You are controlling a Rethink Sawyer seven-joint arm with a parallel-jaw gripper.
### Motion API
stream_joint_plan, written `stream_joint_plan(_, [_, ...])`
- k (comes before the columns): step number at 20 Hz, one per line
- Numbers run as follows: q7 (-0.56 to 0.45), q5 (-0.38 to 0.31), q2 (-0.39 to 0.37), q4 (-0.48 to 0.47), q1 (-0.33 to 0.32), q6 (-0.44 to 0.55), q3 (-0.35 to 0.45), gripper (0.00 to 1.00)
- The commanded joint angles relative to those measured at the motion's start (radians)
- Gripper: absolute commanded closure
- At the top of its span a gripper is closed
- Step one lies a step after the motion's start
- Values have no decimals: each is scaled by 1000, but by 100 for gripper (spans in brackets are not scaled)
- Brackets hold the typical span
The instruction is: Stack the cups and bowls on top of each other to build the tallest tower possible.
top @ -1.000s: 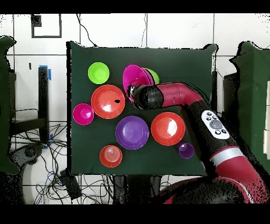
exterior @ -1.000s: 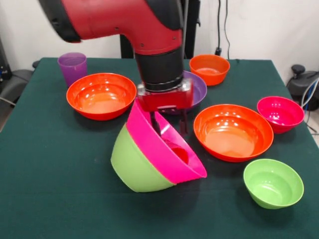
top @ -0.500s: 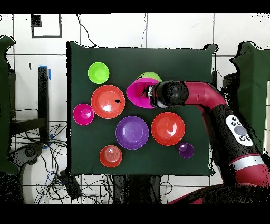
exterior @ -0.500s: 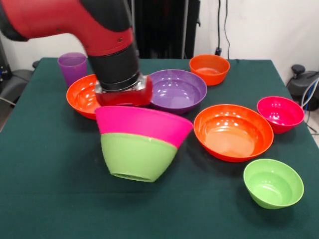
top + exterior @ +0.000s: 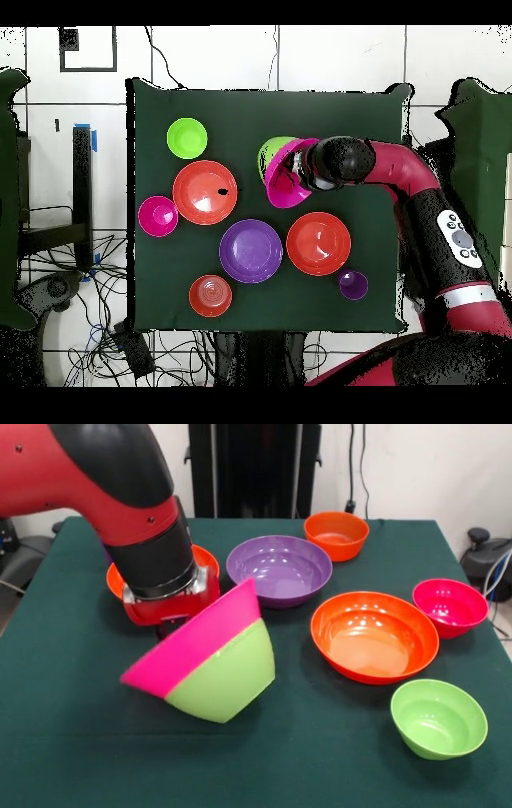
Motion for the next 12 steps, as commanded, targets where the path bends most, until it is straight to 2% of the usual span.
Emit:
stream_joint_plan(1, [-340, -41, 85, -84, 33, 41, 41, 0])
stream_joint_plan(7, [-329, -54, 84, -74, 74, 6, 63, 0])
stream_joint_plan(10, [-353, -55, 104, -66, 79, -32, 97, 0])
stream_joint_plan(12, [-375, -48, 115, -69, 89, -23, 120, 0])
